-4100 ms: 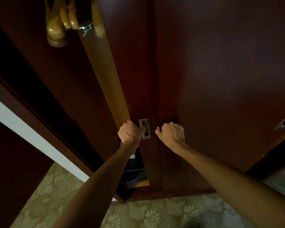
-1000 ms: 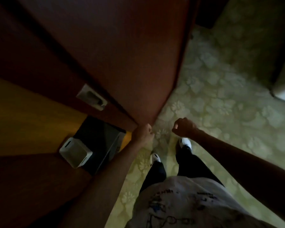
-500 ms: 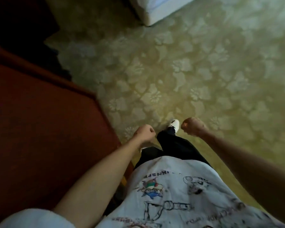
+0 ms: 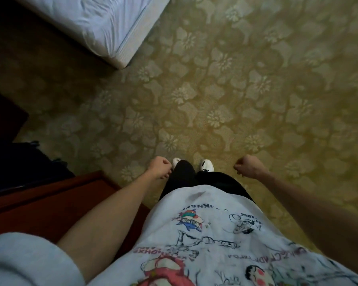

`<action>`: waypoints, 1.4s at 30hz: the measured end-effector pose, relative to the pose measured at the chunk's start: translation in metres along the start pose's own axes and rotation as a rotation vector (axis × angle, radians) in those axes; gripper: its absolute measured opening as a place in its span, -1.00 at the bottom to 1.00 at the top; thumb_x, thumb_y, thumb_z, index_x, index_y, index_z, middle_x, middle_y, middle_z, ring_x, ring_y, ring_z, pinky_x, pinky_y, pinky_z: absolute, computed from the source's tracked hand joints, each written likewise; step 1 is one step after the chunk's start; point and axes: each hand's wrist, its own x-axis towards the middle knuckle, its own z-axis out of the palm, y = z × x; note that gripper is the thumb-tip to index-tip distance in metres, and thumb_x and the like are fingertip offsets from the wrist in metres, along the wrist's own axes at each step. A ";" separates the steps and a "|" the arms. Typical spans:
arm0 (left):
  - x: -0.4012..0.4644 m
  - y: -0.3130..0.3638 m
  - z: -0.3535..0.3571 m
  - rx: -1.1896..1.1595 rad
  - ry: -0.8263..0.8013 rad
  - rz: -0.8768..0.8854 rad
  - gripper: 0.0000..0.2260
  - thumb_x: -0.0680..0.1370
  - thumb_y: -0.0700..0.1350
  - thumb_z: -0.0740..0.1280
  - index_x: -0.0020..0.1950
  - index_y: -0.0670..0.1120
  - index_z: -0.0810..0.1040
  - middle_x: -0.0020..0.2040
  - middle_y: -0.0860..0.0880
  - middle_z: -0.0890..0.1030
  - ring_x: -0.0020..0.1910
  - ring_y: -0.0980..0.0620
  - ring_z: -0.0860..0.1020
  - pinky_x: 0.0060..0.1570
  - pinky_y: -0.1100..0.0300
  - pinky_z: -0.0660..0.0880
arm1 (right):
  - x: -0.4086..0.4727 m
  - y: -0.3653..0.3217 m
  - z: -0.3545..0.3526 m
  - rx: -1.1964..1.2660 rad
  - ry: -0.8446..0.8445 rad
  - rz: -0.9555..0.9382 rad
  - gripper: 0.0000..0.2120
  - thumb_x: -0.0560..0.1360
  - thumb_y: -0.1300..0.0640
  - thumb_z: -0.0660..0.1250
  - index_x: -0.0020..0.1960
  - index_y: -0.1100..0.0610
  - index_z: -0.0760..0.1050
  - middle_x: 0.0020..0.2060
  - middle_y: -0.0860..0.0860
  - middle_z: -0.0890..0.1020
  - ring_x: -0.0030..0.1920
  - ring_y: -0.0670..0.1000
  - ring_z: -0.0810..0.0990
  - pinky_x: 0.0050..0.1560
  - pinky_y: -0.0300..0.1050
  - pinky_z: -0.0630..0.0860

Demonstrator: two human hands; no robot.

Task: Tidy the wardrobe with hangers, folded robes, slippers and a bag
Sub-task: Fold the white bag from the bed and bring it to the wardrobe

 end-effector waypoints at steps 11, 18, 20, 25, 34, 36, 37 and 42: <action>0.082 0.058 -0.110 -0.055 0.039 -0.099 -0.84 0.65 -0.18 0.22 -0.06 -0.13 0.56 -0.31 -0.07 0.61 -0.44 0.02 0.54 -0.43 0.23 0.44 | 0.117 -0.212 -0.177 -0.058 0.074 -0.305 -0.77 0.52 0.12 0.27 -0.07 0.21 0.66 -0.20 0.11 0.71 -0.19 0.13 0.69 -0.07 0.08 0.67; 0.146 0.189 -0.232 -0.148 0.059 -0.033 -0.80 0.63 -0.19 0.22 -0.16 -0.13 0.55 -0.32 -0.07 0.60 -0.48 0.05 0.52 -0.45 0.28 0.42 | 0.176 -0.277 -0.319 -0.224 0.140 -0.251 -0.78 0.56 0.14 0.22 -0.01 0.12 0.65 -0.10 0.06 0.72 -0.12 0.07 0.68 -0.10 -0.11 0.60; 0.165 0.246 -0.266 -0.154 0.066 0.031 -0.80 0.64 -0.20 0.22 -0.17 -0.12 0.53 -0.32 -0.05 0.59 -0.48 0.06 0.51 -0.48 0.29 0.41 | 0.191 -0.281 -0.360 -0.232 0.171 -0.225 -0.83 0.54 0.14 0.23 -0.12 0.05 0.60 -0.15 0.03 0.69 -0.16 0.05 0.65 -0.18 -0.16 0.51; 0.211 0.387 -0.330 -0.134 0.004 0.153 -0.85 0.62 -0.20 0.24 -0.05 -0.16 0.60 -0.23 -0.10 0.66 -0.38 0.03 0.57 -0.42 0.24 0.49 | 0.223 -0.274 -0.445 -0.182 0.221 -0.078 -0.82 0.48 0.14 0.26 -0.25 0.11 0.58 -0.27 0.05 0.66 -0.23 0.08 0.63 -0.28 -0.16 0.44; 0.313 0.580 -0.431 0.013 -0.036 0.216 -0.84 0.64 -0.17 0.25 0.04 -0.16 0.62 -0.09 -0.13 0.70 -0.29 0.04 0.61 -0.34 0.26 0.53 | 0.350 -0.289 -0.617 -0.144 0.210 0.028 -0.78 0.50 0.12 0.27 -0.06 0.13 0.69 -0.19 0.04 0.71 -0.19 0.03 0.68 -0.13 -0.08 0.64; 0.332 0.606 -0.461 0.023 -0.015 0.166 -0.85 0.64 -0.17 0.25 0.05 -0.15 0.61 -0.13 -0.09 0.69 -0.31 0.05 0.60 -0.34 0.24 0.52 | 0.374 -0.311 -0.665 -0.152 0.208 0.004 -0.78 0.49 0.12 0.28 -0.07 0.14 0.70 -0.21 0.04 0.71 -0.20 0.04 0.67 -0.16 -0.09 0.64; 0.338 0.619 -0.477 0.025 0.003 0.142 -0.86 0.65 -0.17 0.25 0.04 -0.15 0.60 -0.16 -0.08 0.67 -0.33 0.06 0.59 -0.37 0.25 0.50 | 0.384 -0.325 -0.689 -0.157 0.205 -0.013 -0.79 0.49 0.13 0.28 -0.11 0.15 0.69 -0.23 0.04 0.70 -0.21 0.04 0.67 -0.21 -0.12 0.61; 0.367 0.658 -0.549 -0.057 0.117 0.047 -0.84 0.65 -0.17 0.24 -0.04 -0.14 0.59 -0.19 -0.09 0.67 -0.33 0.03 0.60 -0.38 0.24 0.51 | 0.442 -0.424 -0.798 -0.232 0.195 -0.166 -0.77 0.51 0.11 0.25 -0.04 0.15 0.67 -0.13 0.05 0.72 -0.14 0.06 0.68 -0.15 -0.09 0.64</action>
